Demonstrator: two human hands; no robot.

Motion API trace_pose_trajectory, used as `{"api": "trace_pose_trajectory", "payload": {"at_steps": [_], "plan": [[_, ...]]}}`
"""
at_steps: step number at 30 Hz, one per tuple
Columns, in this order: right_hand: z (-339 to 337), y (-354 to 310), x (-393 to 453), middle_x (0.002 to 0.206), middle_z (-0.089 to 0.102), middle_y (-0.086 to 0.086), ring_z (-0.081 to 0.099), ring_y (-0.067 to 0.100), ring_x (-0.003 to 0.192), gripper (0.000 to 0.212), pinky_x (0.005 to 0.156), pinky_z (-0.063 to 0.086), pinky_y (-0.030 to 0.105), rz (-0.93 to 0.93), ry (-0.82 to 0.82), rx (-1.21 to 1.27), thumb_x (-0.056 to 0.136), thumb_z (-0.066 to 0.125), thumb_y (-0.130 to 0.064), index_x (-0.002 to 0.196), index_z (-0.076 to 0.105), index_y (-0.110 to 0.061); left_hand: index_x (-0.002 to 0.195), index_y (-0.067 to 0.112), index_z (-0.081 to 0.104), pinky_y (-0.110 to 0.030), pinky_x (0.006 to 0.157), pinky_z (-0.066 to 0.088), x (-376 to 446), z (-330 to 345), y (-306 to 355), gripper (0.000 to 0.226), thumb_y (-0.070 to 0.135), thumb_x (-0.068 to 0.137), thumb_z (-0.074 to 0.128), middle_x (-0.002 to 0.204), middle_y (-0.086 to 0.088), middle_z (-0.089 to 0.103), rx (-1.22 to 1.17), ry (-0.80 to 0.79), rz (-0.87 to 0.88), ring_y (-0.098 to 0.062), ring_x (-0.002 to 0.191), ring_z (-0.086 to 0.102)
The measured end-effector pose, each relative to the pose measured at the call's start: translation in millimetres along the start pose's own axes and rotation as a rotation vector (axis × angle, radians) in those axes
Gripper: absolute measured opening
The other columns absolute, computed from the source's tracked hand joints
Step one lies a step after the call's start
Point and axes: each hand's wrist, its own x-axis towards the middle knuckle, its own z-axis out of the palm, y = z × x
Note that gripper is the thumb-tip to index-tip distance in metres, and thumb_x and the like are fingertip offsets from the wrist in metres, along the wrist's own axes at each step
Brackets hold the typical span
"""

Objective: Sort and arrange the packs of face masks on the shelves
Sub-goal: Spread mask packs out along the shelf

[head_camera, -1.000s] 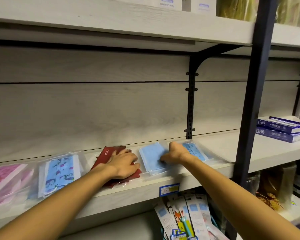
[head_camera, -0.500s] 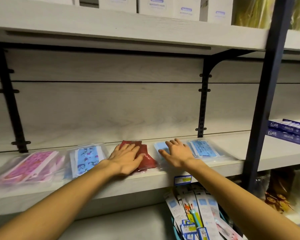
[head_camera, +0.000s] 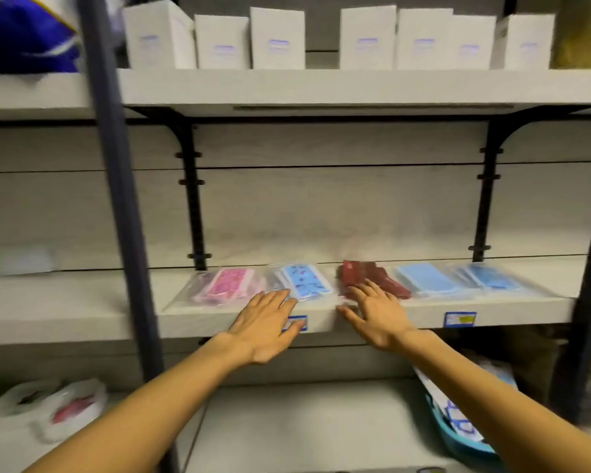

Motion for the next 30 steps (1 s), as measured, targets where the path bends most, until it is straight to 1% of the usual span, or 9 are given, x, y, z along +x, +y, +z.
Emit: {"api": "trace_pose_trajectory", "payload": {"at_steps": [2,5,9,11,13,16,20,23,30], "plan": [[2,-45,-21,0.163,0.028,0.004,0.013,0.021,0.154,0.068,0.122,0.018,0.04,-0.031,-0.006,0.031,0.102,0.034,-0.057,0.156,0.03,-0.015,0.158,0.022,0.023,-0.036,0.124,0.014,-48,-5,-23,0.064,0.056,0.103,0.027,0.166,-0.003,0.021,0.001,0.005,0.006,-0.021,0.15,0.022],[11,-116,-44,0.163,0.028,0.004,0.013,0.022,0.154,0.069,0.122,0.02,0.04,-0.081,-0.05,0.049,0.102,0.034,-0.058,0.156,0.028,-0.014,0.16,0.026,0.017,-0.037,0.123,0.015,-117,-15,-63,0.066,0.059,0.103,0.024,0.167,-0.001,0.019,0.014,-0.029,-0.04,-0.02,0.152,0.021],[22,-210,-58,0.165,0.025,0.005,0.013,0.023,0.154,0.073,0.124,0.018,0.044,-0.16,-0.097,0.121,0.101,0.036,-0.06,0.158,0.025,-0.015,0.157,0.024,0.024,-0.041,0.119,0.024,-198,-35,-124,0.067,0.061,0.102,0.021,0.164,-0.002,0.025,0.059,-0.098,-0.165,-0.023,0.148,0.028],[25,-254,-64,0.164,0.026,0.006,0.015,0.024,0.154,0.073,0.123,0.02,0.044,-0.212,-0.11,0.14,0.101,0.038,-0.059,0.158,0.024,-0.015,0.157,0.024,0.026,-0.043,0.118,0.027,-233,-48,-156,0.069,0.065,0.101,0.018,0.162,-0.003,0.028,0.075,-0.126,-0.243,-0.025,0.147,0.032],[26,-295,-67,0.162,0.03,0.008,0.02,0.026,0.152,0.072,0.121,0.024,0.042,-0.259,-0.116,0.158,0.101,0.042,-0.057,0.157,0.026,-0.015,0.156,0.024,0.027,-0.044,0.117,0.027,-263,-60,-186,0.07,0.065,0.1,0.018,0.162,-0.005,0.028,0.079,-0.134,-0.312,-0.026,0.146,0.033],[29,-349,-64,0.156,0.039,0.011,0.035,0.028,0.143,0.072,0.117,0.033,0.04,-0.322,-0.112,0.198,0.099,0.047,-0.055,0.156,0.029,-0.014,0.156,0.023,0.027,-0.044,0.116,0.029,-299,-72,-227,0.071,0.066,0.1,0.017,0.162,-0.005,0.028,0.097,-0.139,-0.386,-0.027,0.144,0.036],[40,-408,-49,0.16,0.033,0.009,0.032,0.027,0.146,0.073,0.119,0.031,0.043,-0.395,-0.124,0.224,0.1,0.046,-0.055,0.158,0.023,-0.017,0.156,0.023,0.027,-0.044,0.117,0.03,-327,-76,-276,0.073,0.067,0.099,0.017,0.162,-0.006,0.029,0.118,-0.147,-0.47,-0.026,0.144,0.035],[52,-451,-22,0.16,0.034,0.007,0.035,0.026,0.145,0.072,0.118,0.033,0.042,-0.44,-0.112,0.244,0.099,0.047,-0.055,0.157,0.025,-0.019,0.156,0.023,0.026,-0.044,0.118,0.029,-335,-75,-320,0.073,0.067,0.099,0.018,0.163,-0.006,0.027,0.141,-0.143,-0.526,-0.026,0.146,0.033],[89,-530,77,0.155,0.038,0.008,0.037,0.027,0.142,0.069,0.114,0.035,0.037,-0.454,-0.099,0.271,0.099,0.048,-0.05,0.156,0.028,-0.016,0.157,0.023,0.022,-0.044,0.116,0.032,-307,-64,-429,0.072,0.066,0.1,0.023,0.163,-0.005,0.027,0.186,-0.145,-0.585,-0.027,0.144,0.036]]}}
